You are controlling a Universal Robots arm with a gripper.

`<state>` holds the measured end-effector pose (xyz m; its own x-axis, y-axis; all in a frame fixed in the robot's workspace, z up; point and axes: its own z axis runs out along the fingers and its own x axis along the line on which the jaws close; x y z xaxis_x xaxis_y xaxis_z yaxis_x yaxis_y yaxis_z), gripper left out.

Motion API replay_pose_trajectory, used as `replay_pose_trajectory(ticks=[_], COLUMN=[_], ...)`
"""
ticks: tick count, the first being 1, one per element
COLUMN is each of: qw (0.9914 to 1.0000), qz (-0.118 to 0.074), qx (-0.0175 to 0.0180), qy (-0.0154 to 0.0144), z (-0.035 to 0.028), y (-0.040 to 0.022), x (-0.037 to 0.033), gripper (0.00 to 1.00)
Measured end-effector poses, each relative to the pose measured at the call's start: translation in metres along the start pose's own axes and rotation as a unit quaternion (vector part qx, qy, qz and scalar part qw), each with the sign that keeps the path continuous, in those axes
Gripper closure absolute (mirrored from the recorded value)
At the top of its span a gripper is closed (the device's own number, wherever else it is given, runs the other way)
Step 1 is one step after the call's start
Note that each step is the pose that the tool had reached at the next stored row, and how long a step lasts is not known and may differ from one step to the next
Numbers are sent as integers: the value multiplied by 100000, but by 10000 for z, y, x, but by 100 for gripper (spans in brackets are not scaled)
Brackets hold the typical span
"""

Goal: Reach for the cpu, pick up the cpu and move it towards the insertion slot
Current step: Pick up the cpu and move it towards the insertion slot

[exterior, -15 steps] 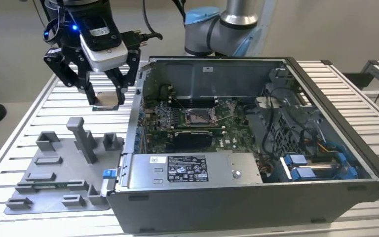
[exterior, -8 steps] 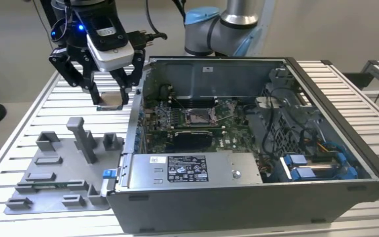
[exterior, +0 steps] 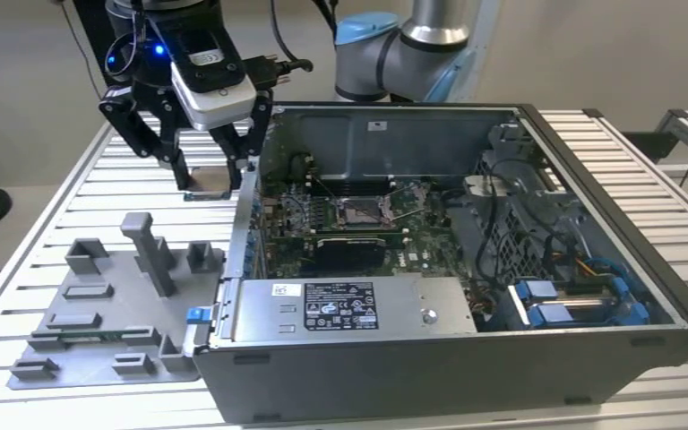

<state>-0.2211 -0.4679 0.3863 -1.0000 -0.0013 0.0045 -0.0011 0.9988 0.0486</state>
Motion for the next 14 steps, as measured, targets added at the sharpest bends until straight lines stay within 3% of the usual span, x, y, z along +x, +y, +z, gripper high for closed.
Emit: replay_pose_trajectory(ticks=[9,14], qw=[100000,100000], qz=[-4,-1], qx=[0,2], qy=[0,1], z=[0,-1], y=[0,1], x=[-22,-115], gripper=[100,100])
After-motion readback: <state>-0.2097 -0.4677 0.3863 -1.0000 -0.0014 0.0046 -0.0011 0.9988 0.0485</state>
